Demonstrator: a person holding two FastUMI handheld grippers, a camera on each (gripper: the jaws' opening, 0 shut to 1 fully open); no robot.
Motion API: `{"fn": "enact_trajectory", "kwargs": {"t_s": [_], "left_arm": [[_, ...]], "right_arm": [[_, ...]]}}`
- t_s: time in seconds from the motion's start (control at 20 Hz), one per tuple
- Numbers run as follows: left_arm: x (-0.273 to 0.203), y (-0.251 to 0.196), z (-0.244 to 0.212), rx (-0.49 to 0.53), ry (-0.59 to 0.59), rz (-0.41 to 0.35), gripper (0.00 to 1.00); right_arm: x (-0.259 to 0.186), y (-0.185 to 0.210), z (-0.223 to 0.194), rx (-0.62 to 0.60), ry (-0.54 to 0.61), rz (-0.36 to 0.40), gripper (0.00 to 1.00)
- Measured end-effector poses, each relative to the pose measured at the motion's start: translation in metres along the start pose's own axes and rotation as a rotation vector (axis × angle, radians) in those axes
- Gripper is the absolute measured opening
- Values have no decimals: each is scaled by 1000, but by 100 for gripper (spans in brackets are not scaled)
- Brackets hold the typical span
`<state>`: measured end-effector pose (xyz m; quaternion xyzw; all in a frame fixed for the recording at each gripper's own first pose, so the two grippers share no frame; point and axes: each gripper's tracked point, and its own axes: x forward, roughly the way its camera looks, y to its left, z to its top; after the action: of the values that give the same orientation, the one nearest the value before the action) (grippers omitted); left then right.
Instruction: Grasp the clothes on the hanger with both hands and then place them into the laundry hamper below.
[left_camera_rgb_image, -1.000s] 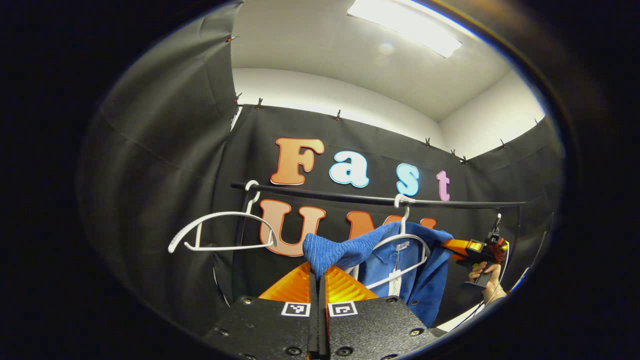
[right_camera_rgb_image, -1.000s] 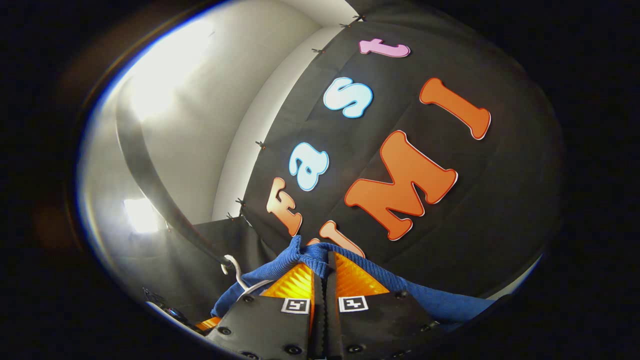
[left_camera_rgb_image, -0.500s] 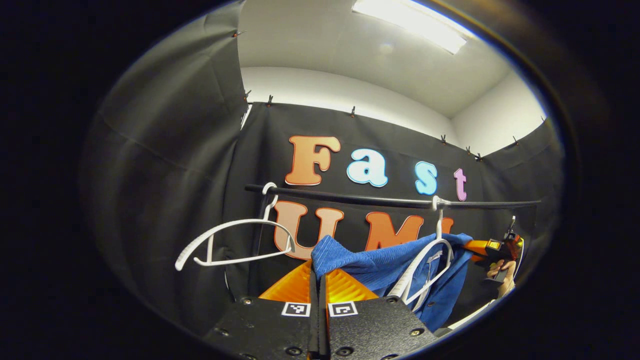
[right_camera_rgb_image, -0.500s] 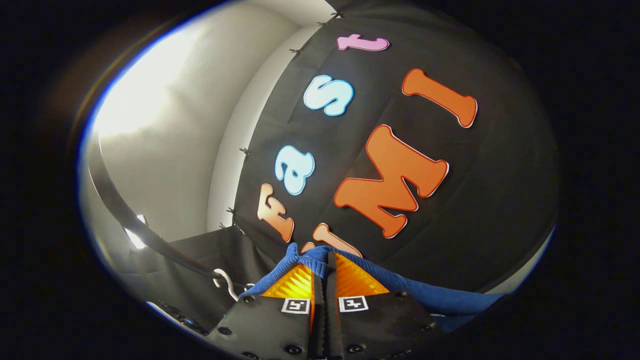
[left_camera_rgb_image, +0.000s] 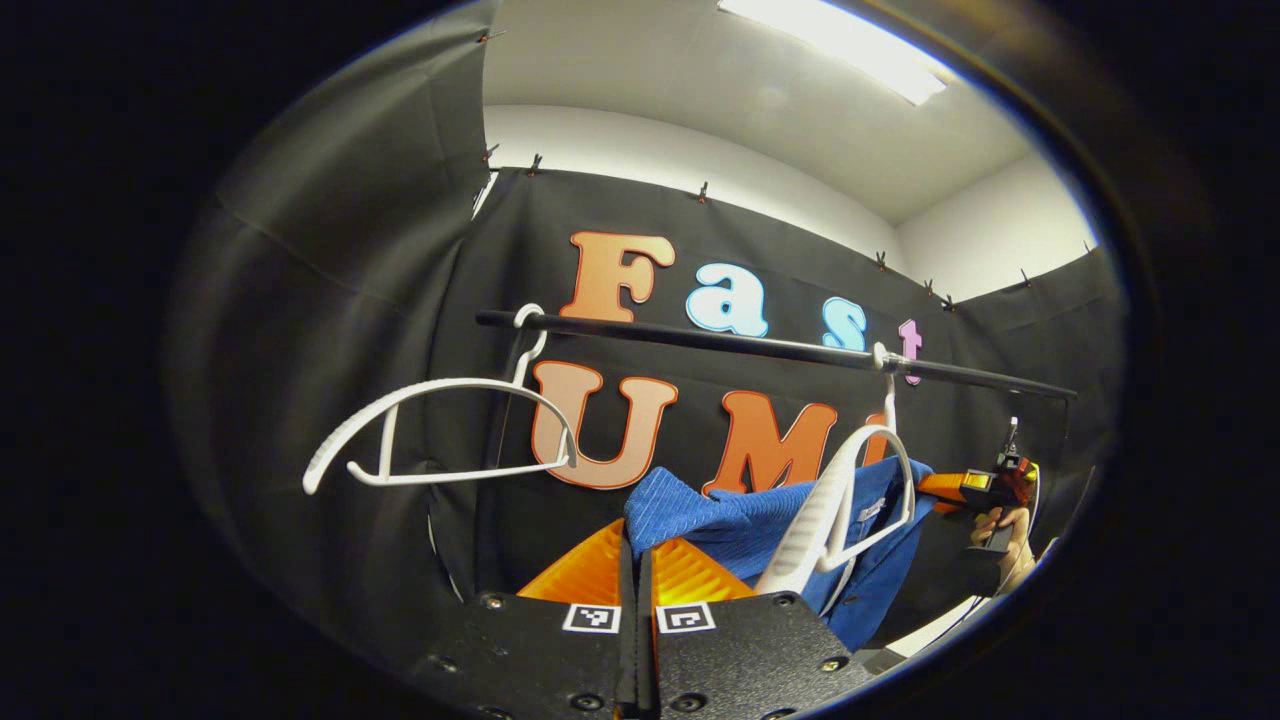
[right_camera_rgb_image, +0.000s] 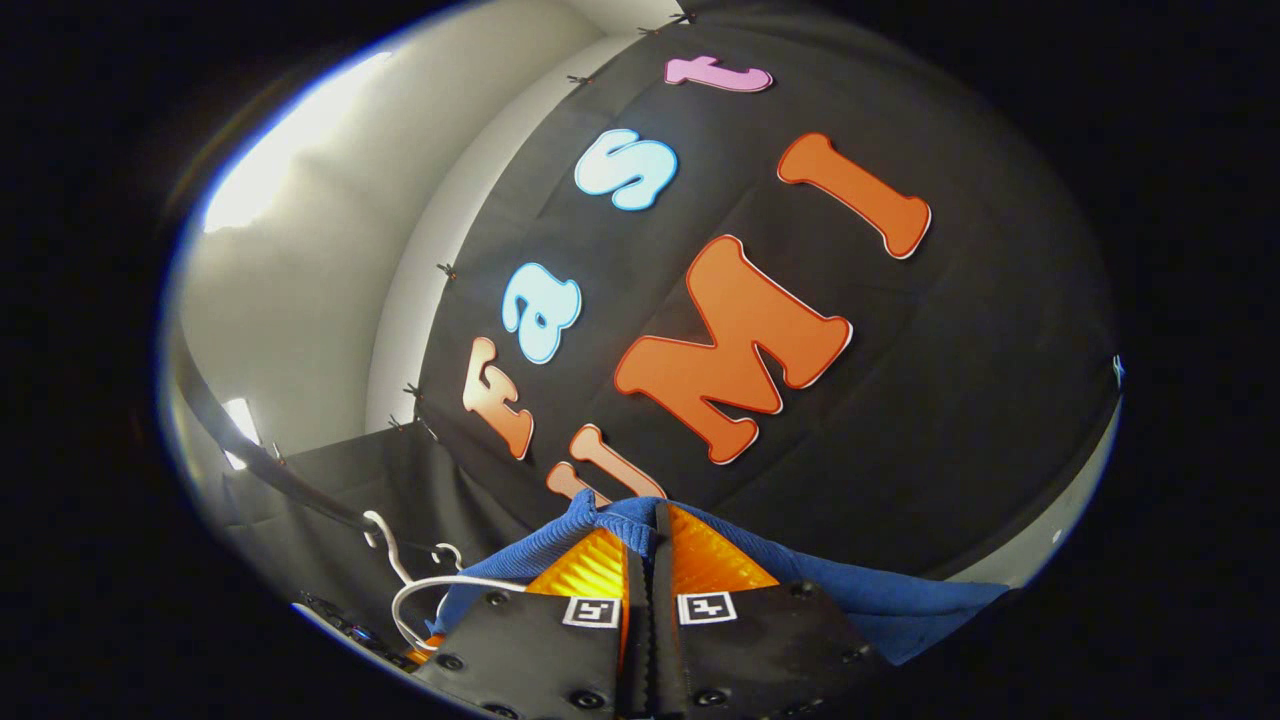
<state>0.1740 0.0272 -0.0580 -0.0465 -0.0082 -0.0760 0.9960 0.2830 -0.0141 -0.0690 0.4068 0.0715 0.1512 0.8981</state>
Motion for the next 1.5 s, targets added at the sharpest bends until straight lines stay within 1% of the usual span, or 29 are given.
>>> {"fn": "enact_trajectory", "kwargs": {"t_s": [0.25, 0.4, 0.65, 0.85, 1.0, 1.2, 1.35, 1.5], "left_arm": [[-2, 4, -38, 8, 44, 24, 1], [-11, 4, -55, 27, 68, 34, 0], [-32, -17, -69, 26, 60, 7, 0], [-45, -40, -81, 63, 63, -11, 0], [-47, -63, -91, 19, 78, -44, 0], [-43, -96, -109, -31, 105, -91, 0], [-42, -119, -126, -18, 130, -123, 0], [-38, -143, -143, -32, 144, -152, 0]], "right_arm": [[-8, -28, -21, -98, 17, -82, 7], [-27, -35, -32, -155, 22, -104, 7], [-67, -45, -42, -213, -9, -142, 7], [-96, -49, -55, -259, -19, -205, 7], [-107, -47, -71, -313, 1, -238, 7], [-109, -38, -93, -361, 33, -234, 8], [-120, -33, -105, -370, 24, -224, 8], [-130, -40, -120, -369, 33, -231, 8]]}}
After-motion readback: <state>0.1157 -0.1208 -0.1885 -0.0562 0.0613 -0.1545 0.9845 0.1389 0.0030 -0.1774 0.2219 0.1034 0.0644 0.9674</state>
